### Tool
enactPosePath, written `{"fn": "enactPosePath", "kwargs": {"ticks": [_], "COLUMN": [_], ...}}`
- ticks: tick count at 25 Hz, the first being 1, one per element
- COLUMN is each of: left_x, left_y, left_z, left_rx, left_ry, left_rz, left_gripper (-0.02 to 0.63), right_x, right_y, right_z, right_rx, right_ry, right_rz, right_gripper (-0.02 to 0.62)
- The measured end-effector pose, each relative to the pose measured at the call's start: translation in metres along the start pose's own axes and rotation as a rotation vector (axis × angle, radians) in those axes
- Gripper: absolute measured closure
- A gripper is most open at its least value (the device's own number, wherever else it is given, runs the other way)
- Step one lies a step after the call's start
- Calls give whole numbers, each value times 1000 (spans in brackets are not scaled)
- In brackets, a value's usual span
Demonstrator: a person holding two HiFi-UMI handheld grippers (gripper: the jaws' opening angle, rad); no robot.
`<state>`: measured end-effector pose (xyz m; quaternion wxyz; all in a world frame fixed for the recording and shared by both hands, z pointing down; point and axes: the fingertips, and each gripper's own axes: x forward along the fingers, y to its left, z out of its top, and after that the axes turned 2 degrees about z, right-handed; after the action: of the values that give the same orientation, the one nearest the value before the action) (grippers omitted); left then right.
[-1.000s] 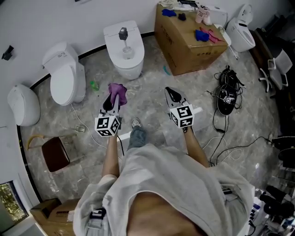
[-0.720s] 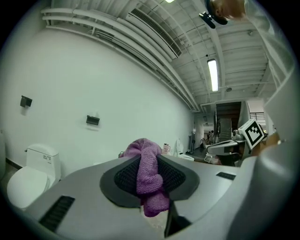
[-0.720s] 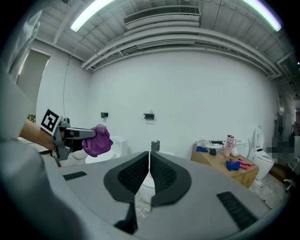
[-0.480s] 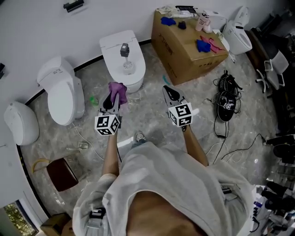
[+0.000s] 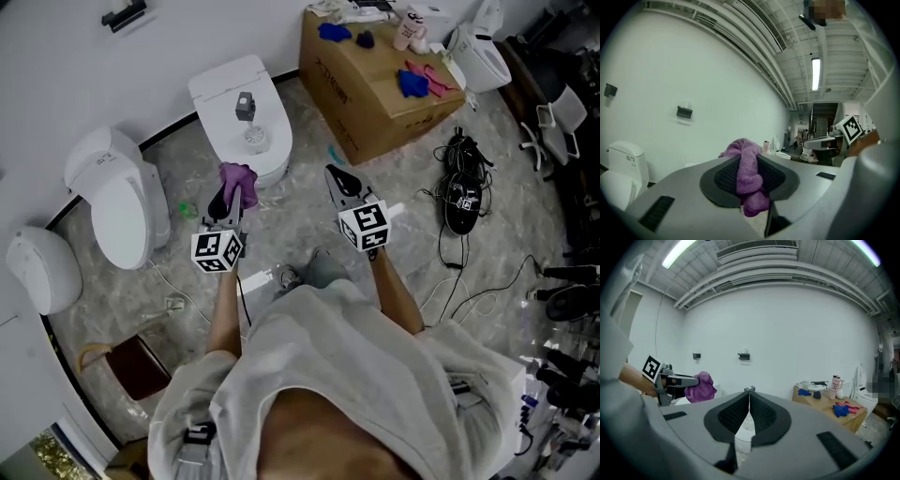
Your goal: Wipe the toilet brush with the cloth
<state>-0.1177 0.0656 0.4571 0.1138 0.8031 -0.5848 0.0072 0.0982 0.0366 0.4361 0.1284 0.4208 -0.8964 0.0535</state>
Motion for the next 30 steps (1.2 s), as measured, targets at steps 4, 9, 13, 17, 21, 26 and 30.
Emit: {"fn": "enactPosePath", "kwargs": {"ticks": [4,9,13,17,21,26,30], "left_x": [17,48,79,109,135,157,165], "left_y": [5,18,33,46,51,56,60], "left_z": [-1,0,3,4,2,-6,-14], "left_rx": [0,6,-2,-17,-27,-40,-51], "left_ry": [18,22,31,42,59,75,95], "left_rz": [13,63,115,166,211,252,262], "left_gripper": [499,499,499,500,499,500,499], "right_x": [17,56,95,131,159,192,211], "right_y": [-12,-33,-57,-81,-103,-111,-105], "right_z": [-4,-10,-6,3,9,6,2], "right_rx": [10,22,28,27,30,22,21], "right_ry": [14,18,17,17,20,44,65], "right_rz": [26,80,132,182,237,313,354], "right_gripper": [563,563,563,563,563,563,563]}}
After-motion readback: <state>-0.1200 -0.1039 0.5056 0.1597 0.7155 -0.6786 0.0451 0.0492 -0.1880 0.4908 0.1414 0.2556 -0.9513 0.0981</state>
